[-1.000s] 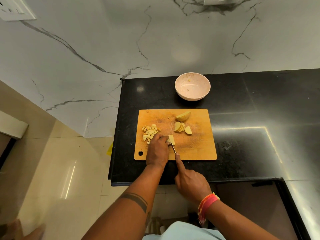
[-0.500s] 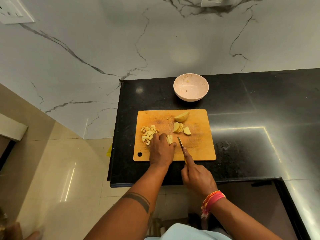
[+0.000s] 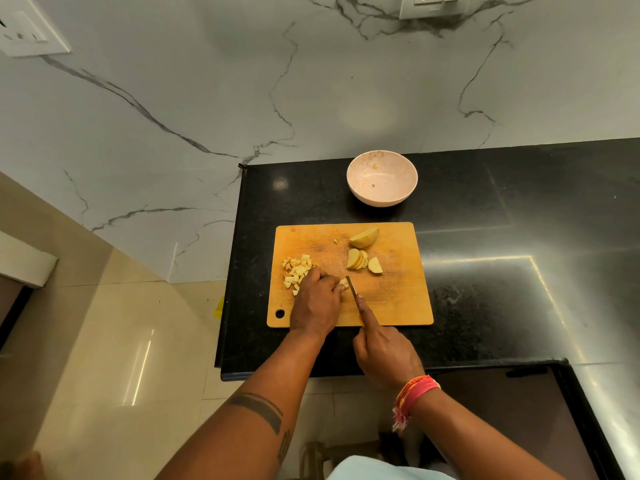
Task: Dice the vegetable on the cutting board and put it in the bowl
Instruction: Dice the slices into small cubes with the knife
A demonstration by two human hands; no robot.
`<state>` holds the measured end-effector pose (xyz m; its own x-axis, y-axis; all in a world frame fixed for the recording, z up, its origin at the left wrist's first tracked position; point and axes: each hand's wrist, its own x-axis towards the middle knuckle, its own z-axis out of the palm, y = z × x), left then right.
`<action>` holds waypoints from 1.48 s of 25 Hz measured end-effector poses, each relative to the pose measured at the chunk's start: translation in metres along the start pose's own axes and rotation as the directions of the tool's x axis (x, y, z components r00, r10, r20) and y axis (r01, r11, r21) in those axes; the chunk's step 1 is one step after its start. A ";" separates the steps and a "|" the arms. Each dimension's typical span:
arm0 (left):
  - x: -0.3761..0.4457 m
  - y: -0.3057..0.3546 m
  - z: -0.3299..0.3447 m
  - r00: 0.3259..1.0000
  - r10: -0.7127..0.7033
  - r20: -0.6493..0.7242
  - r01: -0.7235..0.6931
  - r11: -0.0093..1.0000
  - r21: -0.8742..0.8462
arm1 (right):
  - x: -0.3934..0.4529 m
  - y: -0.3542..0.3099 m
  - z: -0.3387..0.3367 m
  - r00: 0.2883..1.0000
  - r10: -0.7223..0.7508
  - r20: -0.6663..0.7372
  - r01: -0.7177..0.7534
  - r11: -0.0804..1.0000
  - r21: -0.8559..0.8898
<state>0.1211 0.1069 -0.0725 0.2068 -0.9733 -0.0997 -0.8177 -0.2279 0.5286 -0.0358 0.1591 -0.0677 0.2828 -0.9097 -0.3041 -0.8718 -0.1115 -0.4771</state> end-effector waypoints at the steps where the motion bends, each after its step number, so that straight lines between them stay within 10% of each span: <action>1: 0.000 0.000 0.000 1.000 -0.003 -0.021 0.003 1.000 0.013 | 0.001 0.000 0.001 1.000 -0.007 0.005 0.007 1.000 -0.009; 19: 0.022 -0.004 -0.006 0.982 0.113 0.151 -0.128 0.988 0.089 | -0.003 0.002 -0.002 0.999 0.015 -0.041 -0.011 0.995 0.097; 37: 0.011 0.000 -0.001 0.999 0.022 0.025 -0.024 0.995 0.099 | 0.006 -0.006 -0.010 1.000 -0.007 -0.023 0.009 0.998 0.056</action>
<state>0.1240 0.0965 -0.0726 0.1752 -0.9784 -0.1095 -0.8717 -0.2059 0.4448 -0.0332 0.1504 -0.0587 0.2798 -0.9179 -0.2813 -0.8457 -0.0970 -0.5247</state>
